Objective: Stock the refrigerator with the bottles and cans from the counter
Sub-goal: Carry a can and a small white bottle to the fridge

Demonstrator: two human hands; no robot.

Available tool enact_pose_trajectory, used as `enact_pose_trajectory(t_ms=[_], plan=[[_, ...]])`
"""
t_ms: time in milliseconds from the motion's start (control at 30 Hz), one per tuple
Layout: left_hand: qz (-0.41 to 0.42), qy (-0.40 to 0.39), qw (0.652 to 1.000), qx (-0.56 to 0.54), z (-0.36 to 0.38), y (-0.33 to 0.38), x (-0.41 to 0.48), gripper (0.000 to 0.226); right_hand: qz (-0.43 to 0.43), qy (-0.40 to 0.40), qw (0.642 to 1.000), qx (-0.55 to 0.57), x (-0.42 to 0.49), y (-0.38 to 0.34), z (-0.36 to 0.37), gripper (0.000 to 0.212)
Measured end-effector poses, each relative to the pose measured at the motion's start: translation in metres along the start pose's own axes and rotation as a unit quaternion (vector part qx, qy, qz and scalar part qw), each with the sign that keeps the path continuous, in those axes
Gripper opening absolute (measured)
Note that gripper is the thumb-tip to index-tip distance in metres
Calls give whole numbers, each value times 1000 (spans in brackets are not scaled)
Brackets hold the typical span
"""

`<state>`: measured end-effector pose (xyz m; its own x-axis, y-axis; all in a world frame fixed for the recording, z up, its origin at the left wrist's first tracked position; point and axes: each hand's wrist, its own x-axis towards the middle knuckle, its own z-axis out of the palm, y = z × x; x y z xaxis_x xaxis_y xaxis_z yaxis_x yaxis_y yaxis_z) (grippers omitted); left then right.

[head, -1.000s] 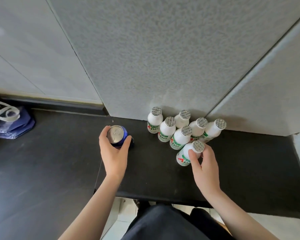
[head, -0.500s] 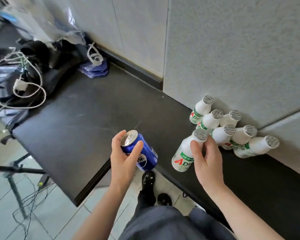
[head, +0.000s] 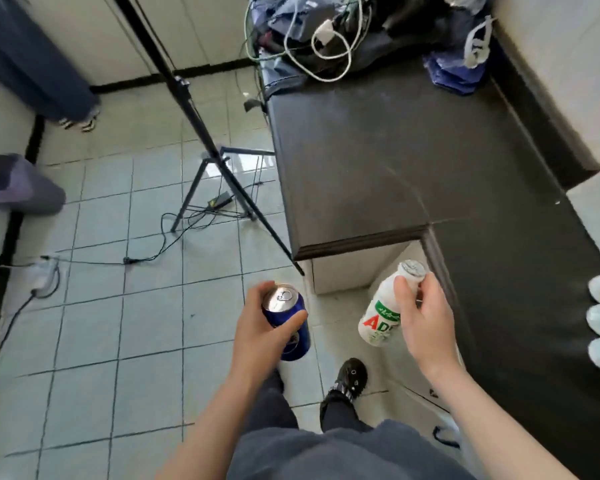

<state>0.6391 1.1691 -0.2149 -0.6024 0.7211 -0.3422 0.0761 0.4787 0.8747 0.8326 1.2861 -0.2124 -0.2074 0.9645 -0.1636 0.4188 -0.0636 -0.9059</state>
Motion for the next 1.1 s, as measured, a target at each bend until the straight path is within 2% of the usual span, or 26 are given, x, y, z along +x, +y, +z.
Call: enact_pose_trajectory(t_ms=[67,267,433,600,700,833,1100], plan=[[-31,26,999,-22,-20,-15,-5,55,-2,-34,999,-25,0,-10,27,15],[-55,115,986,-104,-116,-59,-19,59,-61,-101,990,-77,-13,-58,136,46],[-61,223,965,-126,-236,-97,-30,59,-104,-155,979,-86,-52,-108,257,29],[-48,317,934,-158,-364,-144,-43,59,-154,-262,950,-67,-106,-157,389,33],[-49,375,910,-169,-429,-168,-55,57,-174,-314,932,-43,-140,-185,454,27],[-73,445,874,-180,-490,-197,-77,58,-196,-369,907,-44,-179,-213,515,22],[-122,535,799,-245,-578,-261,-93,53,-242,-450,856,-79,-225,-249,644,10]])
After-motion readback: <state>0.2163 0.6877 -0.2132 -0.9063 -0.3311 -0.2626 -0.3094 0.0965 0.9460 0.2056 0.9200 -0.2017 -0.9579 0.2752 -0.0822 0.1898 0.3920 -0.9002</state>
